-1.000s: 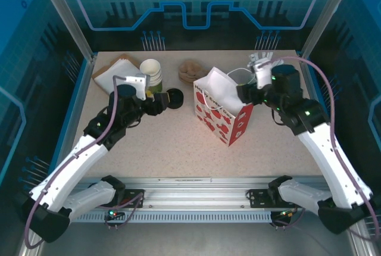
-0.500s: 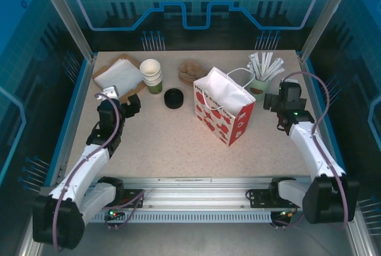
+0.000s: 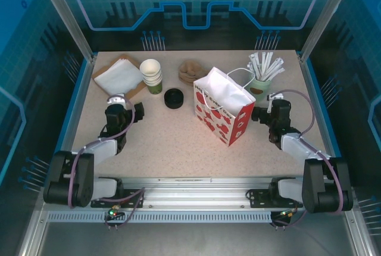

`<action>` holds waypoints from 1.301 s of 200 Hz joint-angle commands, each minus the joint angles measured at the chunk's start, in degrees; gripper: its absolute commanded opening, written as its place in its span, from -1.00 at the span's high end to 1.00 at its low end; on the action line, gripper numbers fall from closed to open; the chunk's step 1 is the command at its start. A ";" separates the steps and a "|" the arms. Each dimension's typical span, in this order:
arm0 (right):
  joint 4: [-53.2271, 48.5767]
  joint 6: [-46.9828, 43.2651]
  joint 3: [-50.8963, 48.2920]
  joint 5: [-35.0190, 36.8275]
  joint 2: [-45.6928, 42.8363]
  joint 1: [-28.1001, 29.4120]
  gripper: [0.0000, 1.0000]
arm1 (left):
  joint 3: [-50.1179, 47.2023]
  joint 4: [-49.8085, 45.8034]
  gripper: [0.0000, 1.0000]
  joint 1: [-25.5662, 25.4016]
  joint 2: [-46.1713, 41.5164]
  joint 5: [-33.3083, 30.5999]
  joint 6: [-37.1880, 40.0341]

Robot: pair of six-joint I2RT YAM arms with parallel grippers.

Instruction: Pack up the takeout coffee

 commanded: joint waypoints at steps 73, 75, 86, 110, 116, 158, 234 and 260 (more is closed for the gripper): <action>27.38 -4.61 -6.58 -1.53 4.62 2.77 -1.00 | -1.32 20.69 -0.98 1.73 12.82 5.85 3.22; 27.52 -4.70 -6.54 -1.56 4.77 2.77 -1.00 | -1.27 20.68 -0.98 1.74 12.84 5.90 3.25; 28.70 -4.96 -6.67 -1.66 5.64 2.76 -0.99 | -1.18 21.05 -0.98 1.75 13.08 6.28 3.48; 31.61 -4.78 -6.75 -1.98 8.55 2.41 -1.00 | -0.91 20.39 -0.98 1.72 13.14 6.43 3.56; 32.68 -4.66 -6.87 -2.38 9.57 2.23 -1.00 | -0.90 20.49 -0.98 1.76 13.19 6.40 3.56; 32.37 -4.20 -4.25 -1.45 15.04 2.27 -0.99 | -0.82 20.33 -0.98 1.72 13.12 6.18 3.74; 31.79 -4.96 -3.72 -0.22 15.30 3.15 -1.00 | -0.73 20.21 -0.98 1.54 13.12 6.09 3.82; 31.79 -5.42 -3.63 0.50 15.39 3.75 -1.00 | -0.73 20.05 -0.98 1.54 13.14 5.96 3.91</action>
